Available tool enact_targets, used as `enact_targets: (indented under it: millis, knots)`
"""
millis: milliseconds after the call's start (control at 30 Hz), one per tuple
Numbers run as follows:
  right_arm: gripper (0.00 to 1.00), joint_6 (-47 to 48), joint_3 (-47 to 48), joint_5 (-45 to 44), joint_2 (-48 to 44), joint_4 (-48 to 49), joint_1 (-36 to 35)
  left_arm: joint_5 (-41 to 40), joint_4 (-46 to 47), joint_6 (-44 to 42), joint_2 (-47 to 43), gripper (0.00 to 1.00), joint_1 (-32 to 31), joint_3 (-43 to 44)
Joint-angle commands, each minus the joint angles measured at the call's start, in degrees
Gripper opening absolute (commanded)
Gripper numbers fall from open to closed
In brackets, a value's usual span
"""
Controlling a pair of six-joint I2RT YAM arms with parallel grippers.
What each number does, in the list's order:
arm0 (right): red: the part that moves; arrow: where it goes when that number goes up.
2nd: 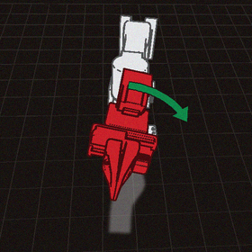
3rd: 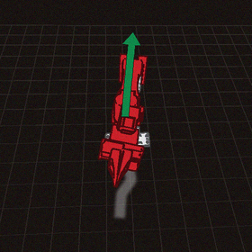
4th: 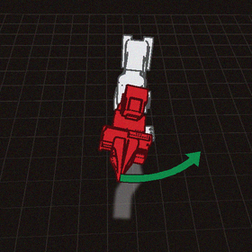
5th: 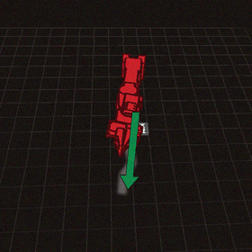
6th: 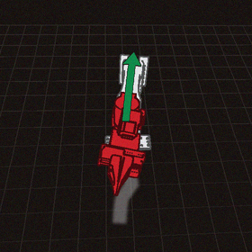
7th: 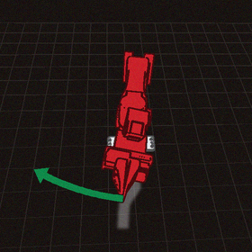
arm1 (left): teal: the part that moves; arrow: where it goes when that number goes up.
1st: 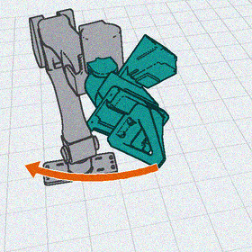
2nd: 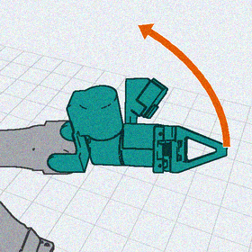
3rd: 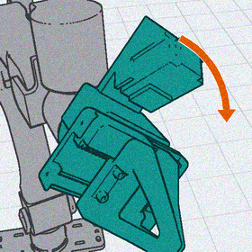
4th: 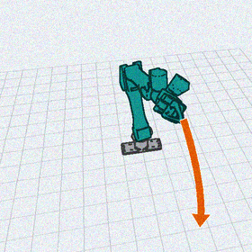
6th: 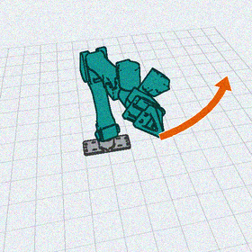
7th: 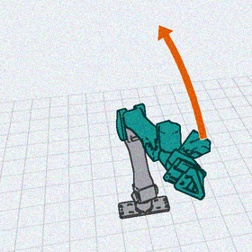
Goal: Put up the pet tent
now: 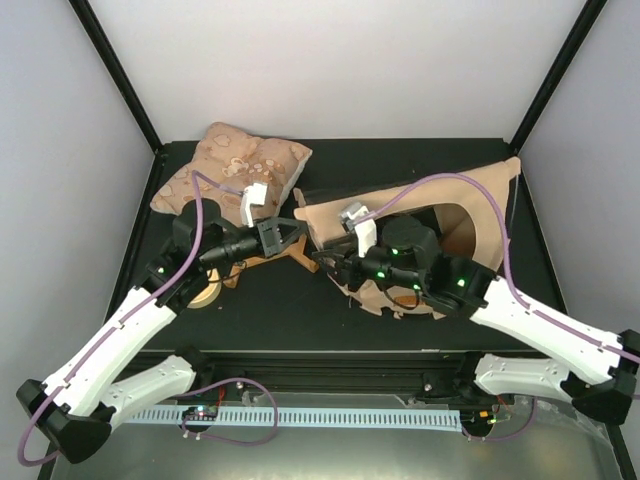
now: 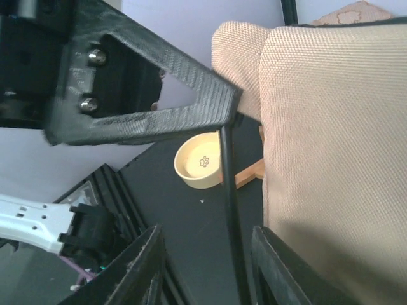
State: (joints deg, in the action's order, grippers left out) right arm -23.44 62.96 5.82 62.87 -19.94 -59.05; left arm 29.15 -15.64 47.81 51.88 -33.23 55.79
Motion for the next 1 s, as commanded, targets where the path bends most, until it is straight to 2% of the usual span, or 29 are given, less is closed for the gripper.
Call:
enact_targets:
  millis: [0,133,400,700,800,967]
  knots:
    - [0.49,0.88,2.21,1.1,-5.04,-7.72,-0.1,-4.27,-0.79,-1.19,0.26,0.02,1.28,2.61]
    - [0.55,2.2,3.77,-1.05,-9.04,-15.15,-0.09,-3.85,-2.48,-2.18,1.89,0.02,4.17,6.25]
    - [0.54,2.19,-1.58,-2.84,-16.53,-18.89,0.96,-1.75,-1.02,-1.4,5.82,0.02,13.28,12.03]
    - [0.51,-3.5,-18.58,-9.66,-24.72,-12.27,1.12,6.27,5.31,5.06,10.52,0.02,27.13,14.42]
    - [0.55,-5.97,-25.03,-11.79,-27.6,-8.2,1.33,8.12,6.79,6.41,11.63,0.02,31.09,14.03]
    - [0.59,-7.81,-32.82,-10.58,-29.76,-0.93,3.69,11.65,9.35,8.29,11.98,0.02,38.29,10.87]
